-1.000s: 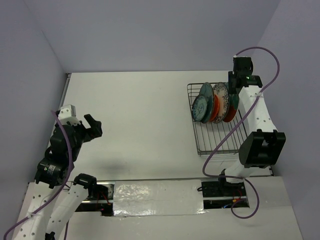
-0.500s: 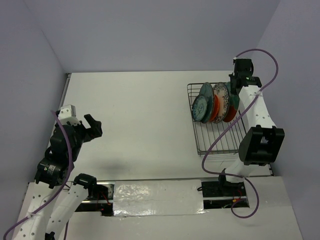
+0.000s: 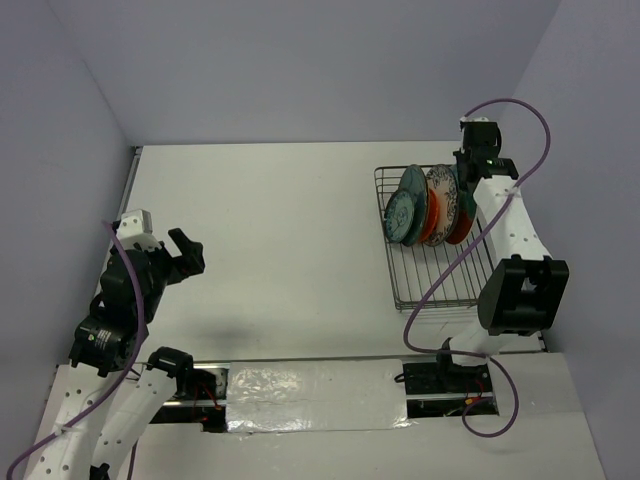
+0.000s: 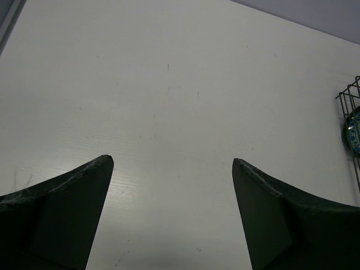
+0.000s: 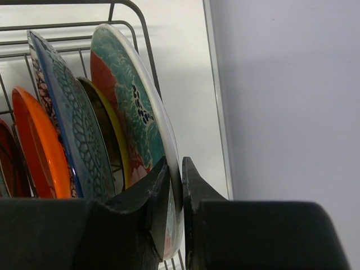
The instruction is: Unload the plates from the dish rack
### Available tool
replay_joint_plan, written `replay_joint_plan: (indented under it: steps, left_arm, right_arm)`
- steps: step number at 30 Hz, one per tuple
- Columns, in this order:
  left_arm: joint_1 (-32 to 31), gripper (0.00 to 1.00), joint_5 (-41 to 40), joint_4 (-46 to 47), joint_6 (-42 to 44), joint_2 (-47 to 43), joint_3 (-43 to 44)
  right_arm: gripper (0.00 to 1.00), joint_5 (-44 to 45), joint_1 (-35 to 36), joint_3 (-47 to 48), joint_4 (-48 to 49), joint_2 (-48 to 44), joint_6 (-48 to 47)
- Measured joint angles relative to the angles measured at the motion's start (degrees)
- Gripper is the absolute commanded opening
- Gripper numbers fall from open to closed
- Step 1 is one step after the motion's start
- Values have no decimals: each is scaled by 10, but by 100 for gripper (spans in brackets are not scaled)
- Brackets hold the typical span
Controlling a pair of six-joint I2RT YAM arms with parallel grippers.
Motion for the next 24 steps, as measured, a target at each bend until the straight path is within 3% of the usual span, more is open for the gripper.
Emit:
replay_joint_plan:
  steps: [24]
  left_arm:
    - [0, 99, -9, 0, 0, 9, 0]
  right_arm:
    - [0, 101, 41, 54, -62, 22, 2]
